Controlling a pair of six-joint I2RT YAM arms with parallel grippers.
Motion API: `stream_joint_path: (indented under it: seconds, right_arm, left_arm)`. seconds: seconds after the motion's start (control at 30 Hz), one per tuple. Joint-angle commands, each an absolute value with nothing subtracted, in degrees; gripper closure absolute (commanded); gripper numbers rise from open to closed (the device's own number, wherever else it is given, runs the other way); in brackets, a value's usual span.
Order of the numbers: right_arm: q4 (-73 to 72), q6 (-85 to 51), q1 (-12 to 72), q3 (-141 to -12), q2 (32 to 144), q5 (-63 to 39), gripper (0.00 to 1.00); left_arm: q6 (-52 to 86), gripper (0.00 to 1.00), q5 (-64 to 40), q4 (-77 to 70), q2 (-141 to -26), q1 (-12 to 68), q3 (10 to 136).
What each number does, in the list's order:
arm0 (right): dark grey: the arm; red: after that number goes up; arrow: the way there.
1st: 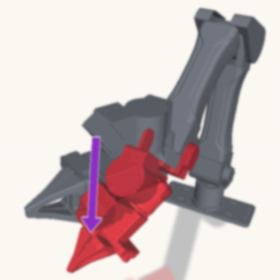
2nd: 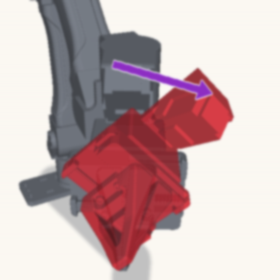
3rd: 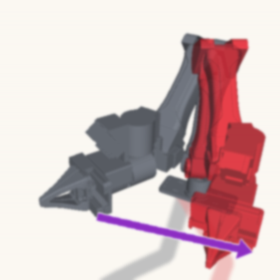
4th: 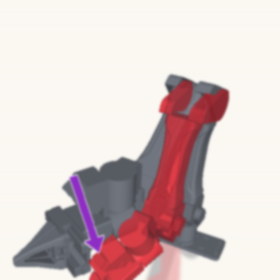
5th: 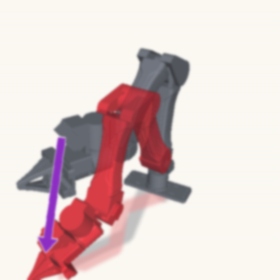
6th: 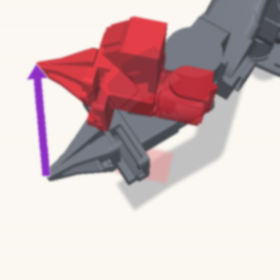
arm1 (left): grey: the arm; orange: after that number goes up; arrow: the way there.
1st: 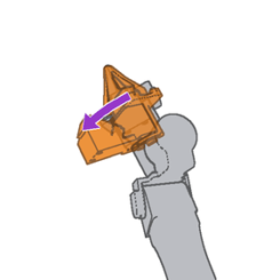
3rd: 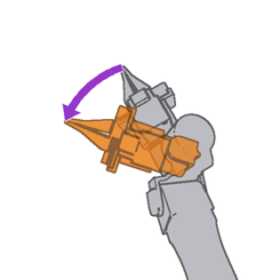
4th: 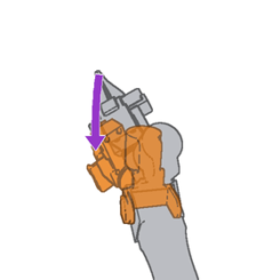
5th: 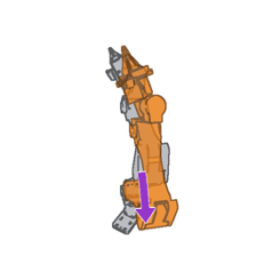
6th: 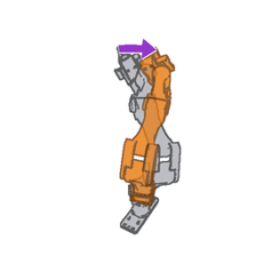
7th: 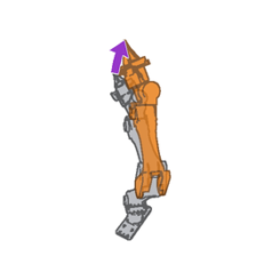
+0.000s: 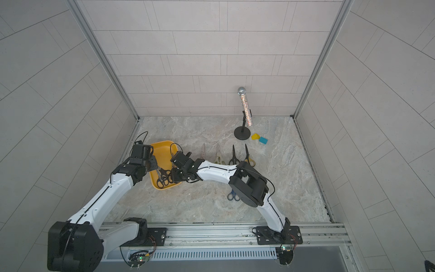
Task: Take the scissors out of the storage box
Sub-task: Pick up the scissors from the storage box.
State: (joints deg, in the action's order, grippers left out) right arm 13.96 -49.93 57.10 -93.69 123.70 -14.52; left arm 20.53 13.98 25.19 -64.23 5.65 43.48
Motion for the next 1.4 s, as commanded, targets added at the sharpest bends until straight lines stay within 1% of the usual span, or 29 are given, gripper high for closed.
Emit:
stream_joint_path:
  seconds: [0.0, 0.23, 0.57, 0.63, 0.67, 0.7, 0.83, 1.07, 1.37]
  right_arm:
    - [16.56, -50.36, 57.48, -96.04, 126.01, -12.30, 0.59]
    - [16.24, -50.62, 57.15, -99.88, 130.55, -13.07, 0.60]
    - [13.73, -51.74, 56.25, -99.24, 132.78, -13.86, 0.65]
    - [13.49, -51.83, 56.24, -99.07, 133.13, -13.98, 0.68]
    - [13.54, -51.86, 56.23, -98.92, 133.07, -13.87, 0.70]
    - [13.51, -51.86, 56.16, -98.75, 132.98, -13.81, 0.75]
    - [13.49, -51.20, 56.01, -98.02, 131.41, -13.37, 0.86]
    - [13.53, -49.49, 55.90, -96.24, 126.13, -12.30, 0.94]
    - [13.27, -48.21, 55.90, -95.27, 119.18, -12.78, 0.95]
  left_arm:
    - [20.47, 1.00, 14.15, 24.61, -63.33, 5.54, 44.14]
    - [20.46, 1.00, 14.18, 24.87, -63.50, 5.53, 44.12]
    - [20.48, 1.00, 13.97, 24.87, -64.18, 5.52, 44.21]
    - [20.48, 1.00, 13.91, 24.87, -64.29, 5.54, 44.26]
    - [20.48, 1.00, 13.93, 24.87, -64.25, 5.54, 44.22]
    - [20.44, 1.00, 13.95, 24.87, -64.25, 5.54, 44.25]
    - [20.48, 1.00, 14.02, 24.79, -64.25, 5.54, 44.21]
    - [20.47, 1.00, 14.13, 24.71, -64.17, 5.53, 44.21]
    - [20.48, 1.00, 14.24, 24.70, -64.17, 5.53, 44.21]
